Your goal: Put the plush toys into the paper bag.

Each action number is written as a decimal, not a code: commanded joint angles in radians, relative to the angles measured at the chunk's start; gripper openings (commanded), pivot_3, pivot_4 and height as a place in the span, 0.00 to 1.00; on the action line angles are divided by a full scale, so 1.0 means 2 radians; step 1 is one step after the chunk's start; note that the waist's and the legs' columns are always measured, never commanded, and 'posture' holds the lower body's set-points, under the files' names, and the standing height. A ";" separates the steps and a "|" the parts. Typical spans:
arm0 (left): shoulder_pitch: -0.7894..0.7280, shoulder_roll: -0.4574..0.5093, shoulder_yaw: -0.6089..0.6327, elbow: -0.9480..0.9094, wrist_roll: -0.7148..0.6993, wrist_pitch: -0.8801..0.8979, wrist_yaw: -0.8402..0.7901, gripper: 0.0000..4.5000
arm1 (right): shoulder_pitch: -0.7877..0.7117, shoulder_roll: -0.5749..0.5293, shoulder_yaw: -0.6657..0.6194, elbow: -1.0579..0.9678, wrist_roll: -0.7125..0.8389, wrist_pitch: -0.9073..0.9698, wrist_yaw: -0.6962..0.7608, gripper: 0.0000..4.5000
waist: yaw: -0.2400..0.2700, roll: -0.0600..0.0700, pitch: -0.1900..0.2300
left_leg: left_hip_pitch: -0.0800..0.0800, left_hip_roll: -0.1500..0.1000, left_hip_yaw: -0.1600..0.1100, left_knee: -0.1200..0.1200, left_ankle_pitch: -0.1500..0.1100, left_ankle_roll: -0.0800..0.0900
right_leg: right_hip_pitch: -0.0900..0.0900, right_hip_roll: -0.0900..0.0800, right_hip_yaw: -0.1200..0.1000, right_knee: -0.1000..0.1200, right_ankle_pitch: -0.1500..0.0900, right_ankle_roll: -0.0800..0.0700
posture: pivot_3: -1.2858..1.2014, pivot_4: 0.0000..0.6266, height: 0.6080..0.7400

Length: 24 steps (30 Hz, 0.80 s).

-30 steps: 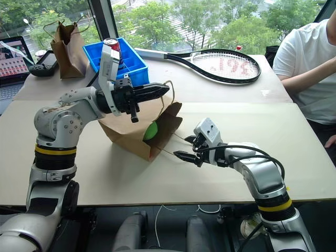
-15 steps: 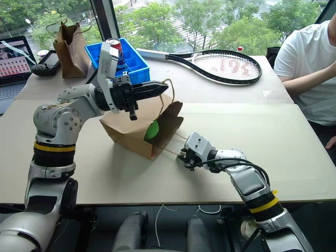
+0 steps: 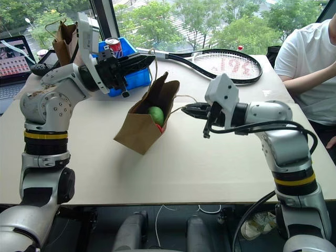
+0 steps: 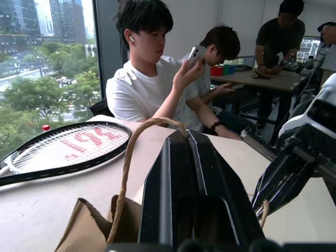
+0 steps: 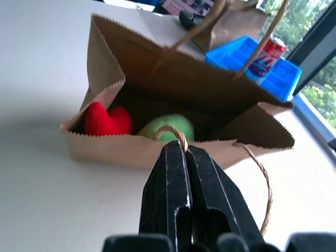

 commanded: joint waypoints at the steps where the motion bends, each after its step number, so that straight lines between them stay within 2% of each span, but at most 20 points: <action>1: -0.008 0.004 0.010 0.010 0.019 -0.034 0.009 0.00 | -0.029 -0.020 -0.002 -0.027 0.009 0.016 0.018 0.01 | 0.002 0.000 0.000 | 0.000 0.000 0.000 0.000 0.000 0.000 | 0.000 0.000 0.000 0.000 0.000 0.000 | 0.52 0.24 1.00; 5: 0.006 0.001 0.017 0.004 0.015 -0.028 0.017 0.00 | -0.039 -0.027 0.003 -0.050 0.025 0.046 0.024 0.01 | 0.005 0.000 0.000 | -0.001 0.000 0.000 0.000 0.000 0.000 | 0.000 0.000 0.000 0.000 0.000 0.000 | 0.52 0.24 1.00; 13: 0.048 0.016 -0.002 -0.047 0.004 0.012 -0.008 0.00 | -0.008 -0.043 0.007 -0.082 0.034 0.089 0.018 0.01 | 0.005 0.000 0.000 | -0.001 0.000 0.000 0.000 0.000 0.000 | 0.000 0.000 0.000 0.000 0.000 -0.001 | 0.52 0.24 1.00; 16: 0.044 0.010 0.026 -0.032 -0.018 0.039 0.011 0.00 | -0.011 -0.039 -0.013 -0.077 0.054 0.115 0.006 0.01 | 0.006 0.000 0.000 | 0.000 0.000 0.000 0.000 0.000 0.000 | 0.000 0.000 0.000 0.000 -0.001 -0.002 | 0.52 0.24 1.00; 18: 0.040 0.016 0.043 -0.025 -0.029 0.047 0.015 0.13 | -0.020 -0.040 -0.036 -0.067 0.067 0.122 -0.002 0.15 | 0.006 0.000 0.000 | 0.000 0.000 0.000 0.000 0.000 0.000 | 0.000 0.000 0.000 0.000 -0.001 -0.002 | 0.52 0.24 1.00; 20: 0.040 0.030 0.056 -0.027 -0.039 0.055 0.005 0.22 | -0.031 -0.041 -0.069 -0.055 0.088 0.131 -0.010 0.23 | 0.005 0.000 0.000 | 0.000 0.000 0.000 0.000 0.000 0.000 | 0.000 0.000 0.000 0.000 -0.001 -0.001 | 0.52 0.24 1.00; 24: 0.048 0.065 0.085 -0.030 -0.059 0.059 -0.017 0.55 | -0.047 -0.051 -0.145 -0.026 0.144 0.155 -0.019 0.57 | 0.005 0.000 0.000 | -0.001 0.000 0.000 0.000 0.000 0.000 | -0.001 0.000 0.000 0.000 0.000 -0.001 | 0.52 0.24 1.00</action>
